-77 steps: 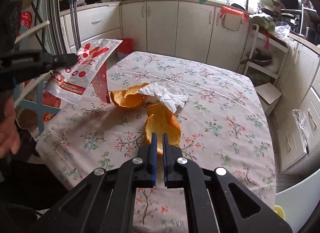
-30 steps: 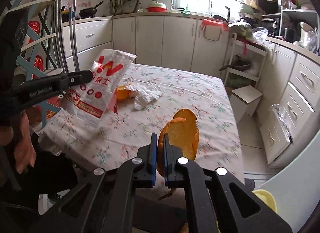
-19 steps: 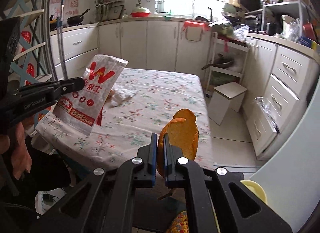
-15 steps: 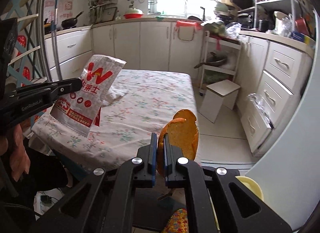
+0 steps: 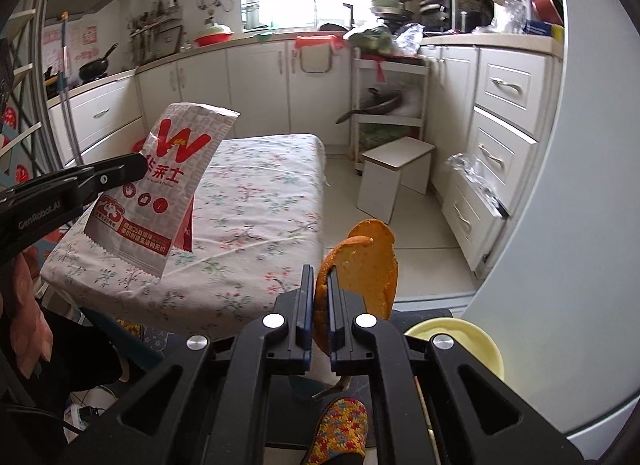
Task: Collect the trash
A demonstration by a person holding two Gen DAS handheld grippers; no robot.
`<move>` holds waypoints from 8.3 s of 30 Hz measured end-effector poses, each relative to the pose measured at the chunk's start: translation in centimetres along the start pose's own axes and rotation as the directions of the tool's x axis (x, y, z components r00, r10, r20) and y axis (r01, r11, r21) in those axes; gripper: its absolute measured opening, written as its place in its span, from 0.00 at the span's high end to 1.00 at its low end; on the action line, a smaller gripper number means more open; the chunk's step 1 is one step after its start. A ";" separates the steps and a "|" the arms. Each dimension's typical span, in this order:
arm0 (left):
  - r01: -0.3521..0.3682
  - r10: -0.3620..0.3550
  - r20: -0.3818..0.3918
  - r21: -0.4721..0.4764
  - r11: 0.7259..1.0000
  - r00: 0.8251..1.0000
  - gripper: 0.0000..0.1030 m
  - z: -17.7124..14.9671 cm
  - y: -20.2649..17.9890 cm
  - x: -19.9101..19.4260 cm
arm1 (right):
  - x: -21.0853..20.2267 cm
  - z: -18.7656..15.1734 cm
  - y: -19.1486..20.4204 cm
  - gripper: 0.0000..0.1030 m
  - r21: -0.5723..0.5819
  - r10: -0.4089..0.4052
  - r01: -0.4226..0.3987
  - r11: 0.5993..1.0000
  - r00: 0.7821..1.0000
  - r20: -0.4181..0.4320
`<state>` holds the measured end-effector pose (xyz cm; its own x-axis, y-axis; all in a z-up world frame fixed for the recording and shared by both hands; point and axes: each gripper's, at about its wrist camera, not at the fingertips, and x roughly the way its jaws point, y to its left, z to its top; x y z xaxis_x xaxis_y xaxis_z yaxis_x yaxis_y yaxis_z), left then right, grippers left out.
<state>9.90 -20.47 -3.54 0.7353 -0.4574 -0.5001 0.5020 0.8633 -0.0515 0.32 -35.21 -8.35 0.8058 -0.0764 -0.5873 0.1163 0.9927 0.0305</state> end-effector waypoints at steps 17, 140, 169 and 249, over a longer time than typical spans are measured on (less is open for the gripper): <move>0.097 -0.096 -0.025 0.056 0.994 0.995 0.99 1.1 -5.8 4.0 | 2.0 -1.9 -6.5 0.93 0.148 -0.134 0.152 0.977 0.983 -0.127; -0.288 0.232 -0.208 -0.297 0.911 0.950 0.12 -5.9 19.1 -1.9 | 0.8 -2.3 14.7 0.13 -0.219 0.094 -0.098 0.971 0.995 -0.029; -0.303 0.215 -0.240 -0.438 0.847 0.947 0.12 -6.8 23.6 -1.7 | 3.0 -2.0 17.6 0.13 -0.238 0.136 -0.150 0.960 0.988 -0.074; -0.300 0.261 -0.203 -0.195 0.934 0.944 0.95 -0.4 24.8 5.1 | 12.8 3.4 18.5 0.88 -0.346 0.023 -0.092 0.934 0.980 -0.198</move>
<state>25.95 -1.27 -7.73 0.7325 -0.1633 -0.6609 0.1592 0.9850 -0.0670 14.77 -18.14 -12.60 0.6770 -0.0332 -0.7352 -0.1667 0.9661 -0.1972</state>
